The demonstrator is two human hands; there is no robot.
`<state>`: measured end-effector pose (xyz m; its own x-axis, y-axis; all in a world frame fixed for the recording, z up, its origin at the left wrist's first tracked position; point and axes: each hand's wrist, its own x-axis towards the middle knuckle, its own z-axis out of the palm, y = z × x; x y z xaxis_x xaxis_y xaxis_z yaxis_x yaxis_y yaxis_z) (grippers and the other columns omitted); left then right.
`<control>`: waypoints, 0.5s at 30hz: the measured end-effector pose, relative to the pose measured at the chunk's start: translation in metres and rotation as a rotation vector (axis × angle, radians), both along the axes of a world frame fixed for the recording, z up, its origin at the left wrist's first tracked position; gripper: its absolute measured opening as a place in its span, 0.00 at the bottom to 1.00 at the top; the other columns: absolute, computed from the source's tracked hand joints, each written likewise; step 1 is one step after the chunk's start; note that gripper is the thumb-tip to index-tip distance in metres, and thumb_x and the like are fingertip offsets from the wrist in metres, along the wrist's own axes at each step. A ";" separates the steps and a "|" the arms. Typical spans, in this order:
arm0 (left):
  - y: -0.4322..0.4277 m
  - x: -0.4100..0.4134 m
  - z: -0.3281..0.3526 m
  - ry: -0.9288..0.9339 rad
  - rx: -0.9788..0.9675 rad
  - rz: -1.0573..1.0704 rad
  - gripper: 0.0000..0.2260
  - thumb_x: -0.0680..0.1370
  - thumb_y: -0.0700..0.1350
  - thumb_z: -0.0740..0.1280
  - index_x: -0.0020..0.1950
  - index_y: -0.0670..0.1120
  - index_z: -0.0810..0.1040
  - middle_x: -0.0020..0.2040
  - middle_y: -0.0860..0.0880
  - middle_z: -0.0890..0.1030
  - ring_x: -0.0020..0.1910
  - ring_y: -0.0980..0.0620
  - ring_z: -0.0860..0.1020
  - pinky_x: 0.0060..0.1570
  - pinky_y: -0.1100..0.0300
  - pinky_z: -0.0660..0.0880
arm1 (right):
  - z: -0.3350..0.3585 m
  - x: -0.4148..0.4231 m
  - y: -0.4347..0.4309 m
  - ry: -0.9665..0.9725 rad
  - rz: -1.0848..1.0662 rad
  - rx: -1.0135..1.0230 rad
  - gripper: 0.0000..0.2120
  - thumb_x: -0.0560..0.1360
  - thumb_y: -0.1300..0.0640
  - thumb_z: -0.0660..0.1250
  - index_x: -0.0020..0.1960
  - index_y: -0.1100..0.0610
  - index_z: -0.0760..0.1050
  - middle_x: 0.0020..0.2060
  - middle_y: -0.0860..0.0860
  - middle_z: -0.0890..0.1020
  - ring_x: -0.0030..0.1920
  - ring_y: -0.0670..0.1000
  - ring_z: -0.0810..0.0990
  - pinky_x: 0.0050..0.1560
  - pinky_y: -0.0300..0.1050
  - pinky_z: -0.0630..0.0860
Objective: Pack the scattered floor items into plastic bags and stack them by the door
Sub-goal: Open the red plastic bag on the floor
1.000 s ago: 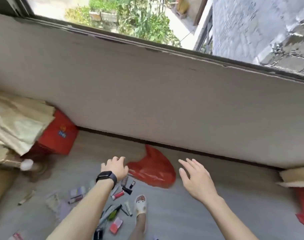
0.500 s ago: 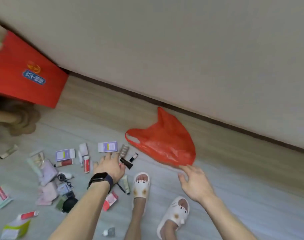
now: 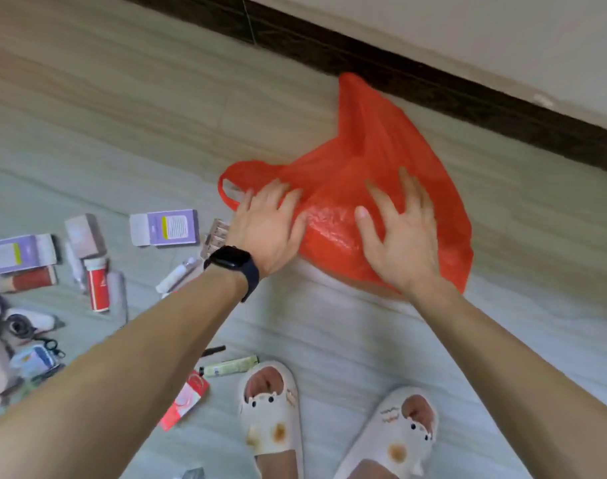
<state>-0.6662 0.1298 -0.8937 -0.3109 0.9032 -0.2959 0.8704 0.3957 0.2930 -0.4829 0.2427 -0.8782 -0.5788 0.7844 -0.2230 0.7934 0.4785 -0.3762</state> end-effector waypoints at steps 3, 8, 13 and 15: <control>0.026 -0.020 -0.024 -0.067 -0.014 -0.001 0.16 0.82 0.52 0.52 0.63 0.49 0.73 0.51 0.42 0.82 0.52 0.38 0.79 0.52 0.47 0.75 | -0.026 -0.051 0.034 0.020 0.166 0.059 0.22 0.81 0.41 0.51 0.69 0.45 0.73 0.77 0.53 0.62 0.78 0.56 0.54 0.76 0.57 0.54; 0.059 -0.032 -0.065 -0.134 -0.117 -0.051 0.14 0.81 0.53 0.58 0.65 0.59 0.75 0.58 0.48 0.82 0.58 0.40 0.78 0.54 0.49 0.75 | -0.056 -0.103 0.090 -0.436 0.559 0.070 0.29 0.81 0.40 0.44 0.60 0.51 0.80 0.64 0.50 0.78 0.74 0.54 0.62 0.75 0.64 0.44; 0.065 -0.028 -0.083 0.073 -0.369 -0.140 0.39 0.69 0.68 0.67 0.76 0.67 0.52 0.80 0.49 0.50 0.77 0.35 0.49 0.69 0.30 0.46 | -0.047 -0.072 0.112 -0.784 0.677 0.222 0.20 0.74 0.42 0.60 0.60 0.50 0.76 0.56 0.53 0.79 0.63 0.56 0.74 0.73 0.70 0.39; 0.055 -0.027 -0.076 0.207 -0.404 -0.173 0.47 0.66 0.69 0.68 0.76 0.67 0.42 0.80 0.48 0.41 0.77 0.33 0.42 0.65 0.25 0.40 | -0.029 -0.047 0.111 -0.807 0.654 0.236 0.25 0.71 0.43 0.62 0.66 0.47 0.70 0.60 0.51 0.75 0.65 0.56 0.73 0.71 0.71 0.37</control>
<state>-0.6930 0.1852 -0.9700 -0.2559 0.7725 -0.5812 0.9572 0.2866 -0.0406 -0.5297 0.3534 -0.9076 -0.6518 0.4481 -0.6119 0.3293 0.8940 0.3040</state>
